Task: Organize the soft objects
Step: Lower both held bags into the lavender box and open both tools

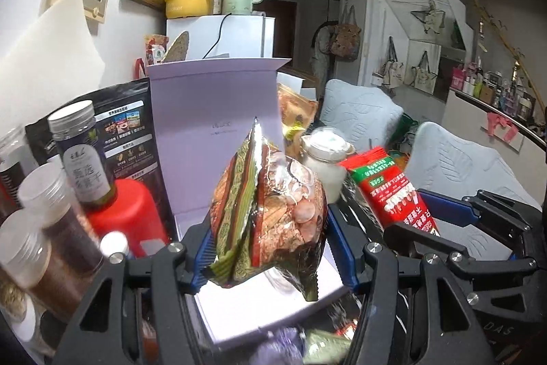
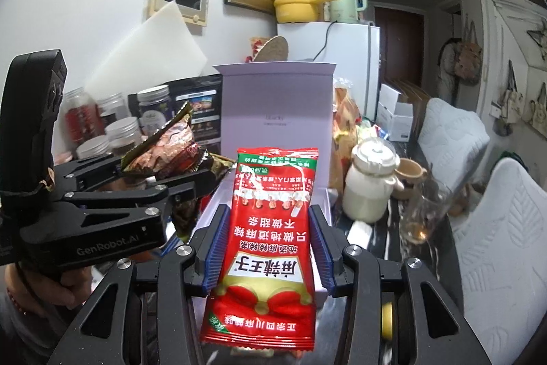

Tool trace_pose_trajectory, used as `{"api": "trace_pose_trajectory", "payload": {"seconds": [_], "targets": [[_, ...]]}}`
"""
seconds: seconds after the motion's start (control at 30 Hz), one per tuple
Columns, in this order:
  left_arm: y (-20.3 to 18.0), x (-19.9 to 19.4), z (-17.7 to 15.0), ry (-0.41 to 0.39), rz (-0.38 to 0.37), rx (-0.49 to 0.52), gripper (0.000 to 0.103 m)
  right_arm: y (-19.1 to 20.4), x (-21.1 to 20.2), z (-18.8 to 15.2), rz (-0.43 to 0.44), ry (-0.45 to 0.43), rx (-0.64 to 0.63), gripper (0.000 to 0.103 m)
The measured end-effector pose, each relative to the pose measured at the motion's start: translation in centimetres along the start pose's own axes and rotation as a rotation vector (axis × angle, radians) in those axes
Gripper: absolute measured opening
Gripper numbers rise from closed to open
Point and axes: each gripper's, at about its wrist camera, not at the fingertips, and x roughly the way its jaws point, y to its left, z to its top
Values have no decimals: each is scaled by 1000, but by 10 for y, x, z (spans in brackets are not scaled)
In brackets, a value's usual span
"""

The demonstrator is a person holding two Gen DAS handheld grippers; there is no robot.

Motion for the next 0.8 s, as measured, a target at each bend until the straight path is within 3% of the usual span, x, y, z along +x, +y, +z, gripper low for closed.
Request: {"api": "trace_pose_trajectory", "payload": {"seconds": [0.27, 0.6, 0.8], "targets": [[13, 48, 12, 23, 40, 6, 58, -15, 50, 18, -12, -5, 6, 45], [31, 102, 9, 123, 146, 9, 58, -34, 109, 22, -34, 43, 30, 45], [39, 131, 4, 206, 163, 3, 58, -42, 140, 18, -46, 90, 33, 45]]}}
